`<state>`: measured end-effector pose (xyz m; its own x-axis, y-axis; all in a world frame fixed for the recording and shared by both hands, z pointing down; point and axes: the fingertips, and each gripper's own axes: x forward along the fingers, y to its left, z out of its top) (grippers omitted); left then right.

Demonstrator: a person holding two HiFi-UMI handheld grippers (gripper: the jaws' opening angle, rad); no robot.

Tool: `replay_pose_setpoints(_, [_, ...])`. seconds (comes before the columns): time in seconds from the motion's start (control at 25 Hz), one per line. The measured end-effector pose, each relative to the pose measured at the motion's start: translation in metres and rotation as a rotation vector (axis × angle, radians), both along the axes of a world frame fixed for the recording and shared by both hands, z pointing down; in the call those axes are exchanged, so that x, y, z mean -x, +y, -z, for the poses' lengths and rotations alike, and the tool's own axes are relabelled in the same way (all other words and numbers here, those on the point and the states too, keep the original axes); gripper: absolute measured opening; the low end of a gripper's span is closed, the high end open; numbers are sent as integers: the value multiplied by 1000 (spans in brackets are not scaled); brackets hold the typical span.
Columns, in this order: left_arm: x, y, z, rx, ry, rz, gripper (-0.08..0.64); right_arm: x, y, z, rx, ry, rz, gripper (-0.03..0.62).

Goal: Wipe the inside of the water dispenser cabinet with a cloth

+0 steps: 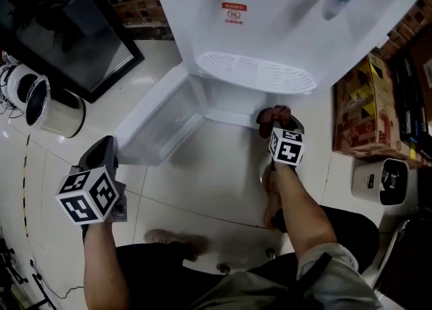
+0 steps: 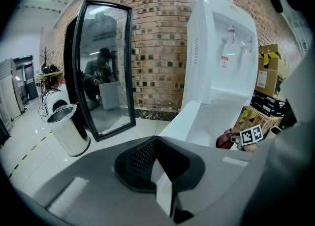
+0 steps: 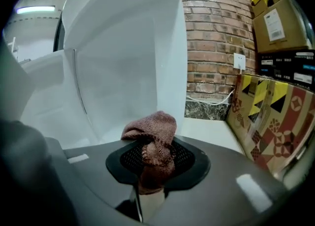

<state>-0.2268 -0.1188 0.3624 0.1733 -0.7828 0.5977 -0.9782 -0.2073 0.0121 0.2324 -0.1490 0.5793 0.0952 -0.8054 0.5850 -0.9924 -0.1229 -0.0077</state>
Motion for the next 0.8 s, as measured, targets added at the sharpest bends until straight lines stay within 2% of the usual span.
replay_pose_setpoints(0.4, [0,-4,2,6,17,-9,1,7,-7,-65,156,6,-20,107])
replay_pose_setpoints(0.56, [2,-4,2,15,13,-2,1,5,-4,-93,249,9,-4,107])
replay_pose_setpoints(0.68, [3,-4,2,9,14,2,1,4,-4,-109,304,-19,-8,109])
replay_pose_setpoints(0.8, [3,-6,1,4,12,5,1,4,-4,-114,328,-64,-55,110])
